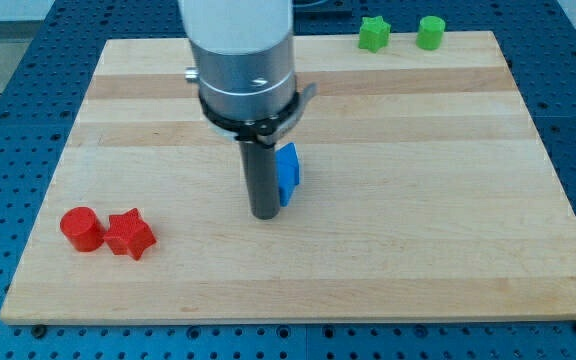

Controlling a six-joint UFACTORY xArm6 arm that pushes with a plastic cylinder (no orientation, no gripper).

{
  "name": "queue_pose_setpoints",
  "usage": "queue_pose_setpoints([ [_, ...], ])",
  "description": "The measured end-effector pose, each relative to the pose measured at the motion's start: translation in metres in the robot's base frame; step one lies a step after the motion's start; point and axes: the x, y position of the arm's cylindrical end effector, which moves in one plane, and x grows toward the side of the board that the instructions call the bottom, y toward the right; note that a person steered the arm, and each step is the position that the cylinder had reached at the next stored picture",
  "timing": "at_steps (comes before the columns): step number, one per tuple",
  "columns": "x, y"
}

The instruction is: Push the blue blocks below the yellow blocks

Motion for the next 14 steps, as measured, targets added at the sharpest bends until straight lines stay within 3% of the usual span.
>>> queue_pose_setpoints([
  [8,-0.085,0.053],
  [11,-0.087,-0.003],
  [14,-0.051,0.035],
])
